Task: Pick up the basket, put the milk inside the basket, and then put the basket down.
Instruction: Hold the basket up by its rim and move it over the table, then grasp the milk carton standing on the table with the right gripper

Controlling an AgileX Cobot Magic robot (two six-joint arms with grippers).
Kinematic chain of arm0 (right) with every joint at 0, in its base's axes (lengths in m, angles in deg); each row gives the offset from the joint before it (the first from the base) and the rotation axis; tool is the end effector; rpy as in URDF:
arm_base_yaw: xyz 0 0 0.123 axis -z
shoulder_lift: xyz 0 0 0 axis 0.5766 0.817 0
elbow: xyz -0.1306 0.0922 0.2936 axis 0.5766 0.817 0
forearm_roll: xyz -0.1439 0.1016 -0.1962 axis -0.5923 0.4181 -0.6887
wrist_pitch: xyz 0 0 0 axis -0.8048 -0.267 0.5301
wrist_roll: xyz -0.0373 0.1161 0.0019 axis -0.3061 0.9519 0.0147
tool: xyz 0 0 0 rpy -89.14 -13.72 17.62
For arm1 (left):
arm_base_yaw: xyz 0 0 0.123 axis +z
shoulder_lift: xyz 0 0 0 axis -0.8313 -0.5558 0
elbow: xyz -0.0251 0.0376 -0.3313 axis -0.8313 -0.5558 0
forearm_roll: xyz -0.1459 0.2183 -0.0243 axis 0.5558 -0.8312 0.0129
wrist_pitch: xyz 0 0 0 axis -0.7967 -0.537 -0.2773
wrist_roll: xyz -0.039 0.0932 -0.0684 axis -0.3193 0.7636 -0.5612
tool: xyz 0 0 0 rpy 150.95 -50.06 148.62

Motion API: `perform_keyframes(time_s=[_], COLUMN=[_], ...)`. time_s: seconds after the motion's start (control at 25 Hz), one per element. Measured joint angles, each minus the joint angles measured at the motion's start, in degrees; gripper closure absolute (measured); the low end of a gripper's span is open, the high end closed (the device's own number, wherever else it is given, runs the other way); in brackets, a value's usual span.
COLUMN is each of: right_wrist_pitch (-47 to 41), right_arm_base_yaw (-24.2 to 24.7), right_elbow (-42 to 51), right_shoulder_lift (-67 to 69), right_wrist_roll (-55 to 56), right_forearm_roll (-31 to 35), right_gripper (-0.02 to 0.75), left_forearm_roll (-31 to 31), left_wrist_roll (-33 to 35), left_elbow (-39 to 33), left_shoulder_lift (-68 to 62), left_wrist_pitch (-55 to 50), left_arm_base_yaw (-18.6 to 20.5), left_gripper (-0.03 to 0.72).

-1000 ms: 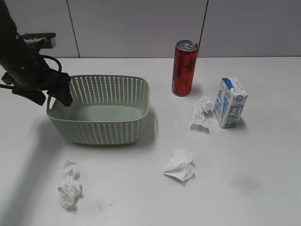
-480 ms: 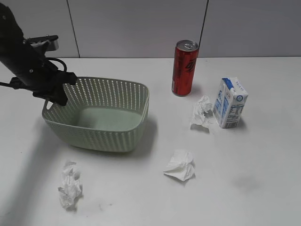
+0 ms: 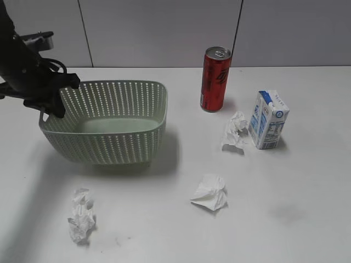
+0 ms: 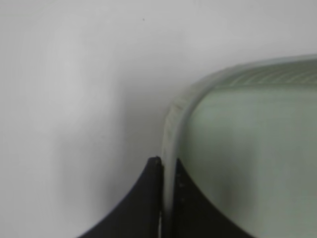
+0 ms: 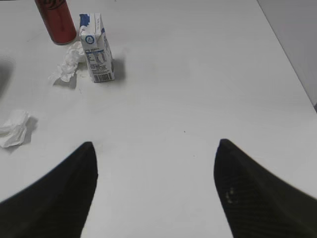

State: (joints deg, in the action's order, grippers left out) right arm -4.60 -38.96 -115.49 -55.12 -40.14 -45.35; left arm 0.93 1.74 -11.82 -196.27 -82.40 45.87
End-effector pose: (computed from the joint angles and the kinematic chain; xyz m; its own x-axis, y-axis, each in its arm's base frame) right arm -0.0169 0.0019 0.2715 -0.4396 0.0575 -0.8964 -0.0500 0.9948 0.0883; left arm 0.4016 -0.1001 0.2119 -0.9719 -0.0374 -0.2325 0.0259 0.9643 -0.2635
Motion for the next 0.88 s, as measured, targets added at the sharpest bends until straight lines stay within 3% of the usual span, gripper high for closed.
perform_keyframes(time_s=[0.16, 0.76, 0.88], right_wrist_pitch=[0.0, 0.2, 5.6], right_arm_base_yaw=[0.0, 0.0, 0.0], right_elbow=[0.0, -0.1, -1.5], right_shoulder_lift=[0.0, 0.0, 0.1], right_wrist_roll=[0.0, 0.0, 0.0], right_forearm_roll=[0.0, 0.0, 0.5], right_gripper=[0.186, 0.186, 0.186], left_forearm_roll=[-1.5, -3.3, -3.4], left_wrist_roll=[-2.9, -3.5, -3.5], left_elbow=[0.0, 0.0, 0.0], left_shoulder_lift=[3.6, 4.8, 4.8], left_wrist_pitch=[-0.7, -3.4, -3.4], left_arm_base_yaw=[0.0, 0.0, 0.0], left_gripper=[0.703, 0.703, 0.703])
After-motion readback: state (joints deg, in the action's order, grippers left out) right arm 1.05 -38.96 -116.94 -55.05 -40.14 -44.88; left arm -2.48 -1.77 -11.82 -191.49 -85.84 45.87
